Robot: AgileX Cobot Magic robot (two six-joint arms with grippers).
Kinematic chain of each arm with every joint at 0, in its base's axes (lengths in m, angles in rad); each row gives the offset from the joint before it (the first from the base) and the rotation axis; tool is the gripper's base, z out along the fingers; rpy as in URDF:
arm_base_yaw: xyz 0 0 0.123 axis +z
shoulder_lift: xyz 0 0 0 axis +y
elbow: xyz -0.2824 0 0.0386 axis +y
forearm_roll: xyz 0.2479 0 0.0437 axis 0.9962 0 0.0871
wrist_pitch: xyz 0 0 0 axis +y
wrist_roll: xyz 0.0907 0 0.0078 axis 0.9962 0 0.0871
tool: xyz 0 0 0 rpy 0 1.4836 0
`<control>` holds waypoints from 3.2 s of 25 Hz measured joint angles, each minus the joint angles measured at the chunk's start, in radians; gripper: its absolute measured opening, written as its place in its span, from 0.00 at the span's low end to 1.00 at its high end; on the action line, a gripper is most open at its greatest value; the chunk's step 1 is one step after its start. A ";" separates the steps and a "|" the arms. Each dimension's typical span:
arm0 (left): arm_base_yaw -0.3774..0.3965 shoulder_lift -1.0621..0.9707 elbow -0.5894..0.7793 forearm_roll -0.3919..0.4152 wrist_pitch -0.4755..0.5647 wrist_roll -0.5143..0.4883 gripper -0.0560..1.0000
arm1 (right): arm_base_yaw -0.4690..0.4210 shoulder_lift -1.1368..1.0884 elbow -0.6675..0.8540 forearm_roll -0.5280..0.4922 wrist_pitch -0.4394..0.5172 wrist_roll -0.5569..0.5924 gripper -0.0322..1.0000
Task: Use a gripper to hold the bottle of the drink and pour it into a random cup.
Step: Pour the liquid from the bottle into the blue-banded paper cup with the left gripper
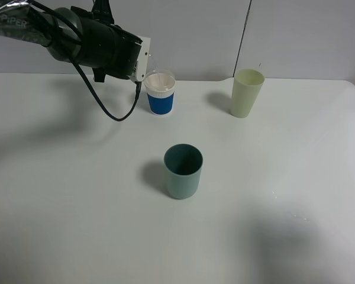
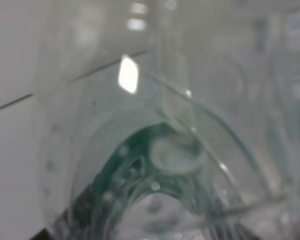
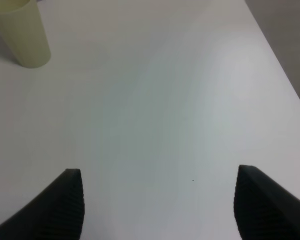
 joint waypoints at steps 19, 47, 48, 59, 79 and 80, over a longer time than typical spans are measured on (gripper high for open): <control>0.000 0.000 0.000 0.038 -0.005 0.011 0.46 | 0.000 0.000 0.000 0.000 0.000 0.000 0.65; 0.000 0.000 0.000 0.111 -0.011 0.068 0.46 | 0.000 0.000 0.000 0.000 0.000 0.000 0.65; 0.000 0.000 0.000 0.118 -0.011 0.068 0.46 | 0.000 0.000 0.000 0.000 0.000 0.000 0.65; 0.000 0.000 0.000 0.179 -0.011 0.069 0.46 | 0.000 0.000 0.000 0.000 0.000 0.000 0.65; 0.000 0.000 0.000 0.344 -0.019 0.070 0.46 | 0.000 0.000 0.000 -0.011 0.000 0.001 0.65; 0.000 0.000 0.000 0.355 -0.019 0.070 0.46 | 0.000 0.000 0.000 -0.011 0.000 0.001 0.65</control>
